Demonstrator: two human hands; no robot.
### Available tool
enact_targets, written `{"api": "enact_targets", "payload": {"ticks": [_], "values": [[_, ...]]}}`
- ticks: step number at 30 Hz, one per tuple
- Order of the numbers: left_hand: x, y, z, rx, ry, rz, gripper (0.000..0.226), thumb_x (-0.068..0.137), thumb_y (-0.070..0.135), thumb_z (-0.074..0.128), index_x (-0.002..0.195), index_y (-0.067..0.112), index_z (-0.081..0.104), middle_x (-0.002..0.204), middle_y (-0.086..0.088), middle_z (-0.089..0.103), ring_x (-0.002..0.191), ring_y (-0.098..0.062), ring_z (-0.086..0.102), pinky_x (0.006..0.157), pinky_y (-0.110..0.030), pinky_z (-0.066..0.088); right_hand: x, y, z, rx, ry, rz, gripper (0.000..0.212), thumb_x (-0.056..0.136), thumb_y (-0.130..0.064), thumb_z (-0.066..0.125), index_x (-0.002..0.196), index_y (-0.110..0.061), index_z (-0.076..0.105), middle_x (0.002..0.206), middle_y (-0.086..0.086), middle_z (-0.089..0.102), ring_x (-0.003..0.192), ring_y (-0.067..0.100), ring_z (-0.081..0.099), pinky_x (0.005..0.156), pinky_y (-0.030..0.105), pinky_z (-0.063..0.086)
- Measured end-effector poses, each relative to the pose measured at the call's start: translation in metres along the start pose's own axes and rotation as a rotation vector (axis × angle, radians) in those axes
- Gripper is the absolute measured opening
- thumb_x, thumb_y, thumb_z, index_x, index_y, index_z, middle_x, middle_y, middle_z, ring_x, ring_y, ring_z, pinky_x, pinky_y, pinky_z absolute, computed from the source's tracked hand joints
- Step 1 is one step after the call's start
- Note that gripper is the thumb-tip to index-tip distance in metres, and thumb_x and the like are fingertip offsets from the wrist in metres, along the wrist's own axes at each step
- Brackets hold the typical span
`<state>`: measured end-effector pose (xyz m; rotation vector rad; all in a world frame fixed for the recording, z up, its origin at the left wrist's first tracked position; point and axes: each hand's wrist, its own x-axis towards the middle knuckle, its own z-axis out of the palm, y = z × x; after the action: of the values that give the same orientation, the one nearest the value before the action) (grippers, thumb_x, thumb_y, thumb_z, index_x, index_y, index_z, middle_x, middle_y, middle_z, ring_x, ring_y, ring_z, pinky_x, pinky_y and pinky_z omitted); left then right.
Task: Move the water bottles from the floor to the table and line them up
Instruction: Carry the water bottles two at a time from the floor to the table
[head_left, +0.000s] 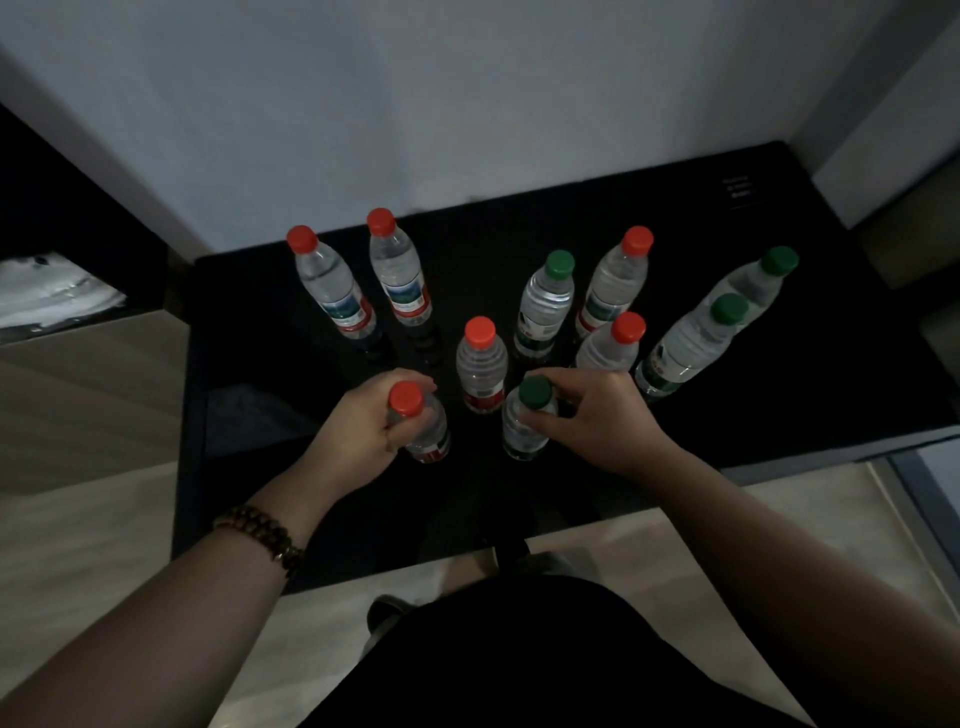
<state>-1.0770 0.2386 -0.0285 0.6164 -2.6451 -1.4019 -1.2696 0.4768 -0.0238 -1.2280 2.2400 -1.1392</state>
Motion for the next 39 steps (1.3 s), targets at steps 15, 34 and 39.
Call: {"api": "enact_targets", "payload": {"ticks": [15,34,39], "values": [[-0.002,-0.005,-0.001,0.092,-0.043,-0.087,0.036,0.085,0.043,0.08,0.116,0.043,0.062,0.109,0.024,0.067,0.104,0.01,0.063,0.082,-0.009,0.045,0.001,-0.013,-0.003,-0.142,-0.056,0.063,0.047,0.081,-0.044,0.082,0.123,-0.039,0.061,0.089,-0.043,0.055,0.097,-0.03,0.051,0.064,-0.002,0.042],[-0.107,0.045,-0.096,0.343,0.427,-0.251,0.043,0.092,0.039,0.065,0.133,0.028,0.057,0.122,0.0,0.069,0.085,0.003,0.068,0.074,-0.008,0.043,0.06,-0.194,0.009,-0.344,-0.217,-0.246,0.032,0.089,-0.043,0.071,0.117,-0.027,0.073,0.108,-0.01,0.074,0.099,0.006,0.068,0.087,0.032,0.059],[-0.202,0.019,-0.116,0.33,0.512,-0.473,0.037,0.097,0.036,0.063,0.133,0.03,0.057,0.12,0.002,0.069,0.078,-0.002,0.058,0.068,-0.019,0.042,0.065,-0.259,0.083,-0.439,-0.447,-0.391,0.035,0.092,-0.047,0.07,0.123,-0.029,0.071,0.113,-0.01,0.073,0.102,0.008,0.068,0.087,0.029,0.056]]}}
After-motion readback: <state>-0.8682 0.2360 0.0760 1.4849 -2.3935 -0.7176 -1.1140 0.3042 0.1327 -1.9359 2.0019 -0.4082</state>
